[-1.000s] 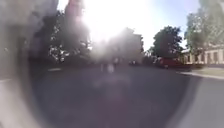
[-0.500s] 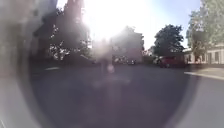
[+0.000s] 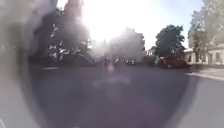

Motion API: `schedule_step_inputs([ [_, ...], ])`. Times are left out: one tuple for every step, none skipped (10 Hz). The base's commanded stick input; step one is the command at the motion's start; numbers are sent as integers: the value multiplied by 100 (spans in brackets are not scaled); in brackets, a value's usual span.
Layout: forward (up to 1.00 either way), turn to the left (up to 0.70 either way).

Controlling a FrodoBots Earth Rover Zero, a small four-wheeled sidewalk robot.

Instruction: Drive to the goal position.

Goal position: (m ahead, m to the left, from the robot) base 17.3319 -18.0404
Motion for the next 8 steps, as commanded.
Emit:
schedule_step_inputs([
  [70, 14],
  [70, 14],
  [70, 14],
  [70, 14],
  [70, 14],
  [70, 14],
  [70, 14],
  [70, 14],
])
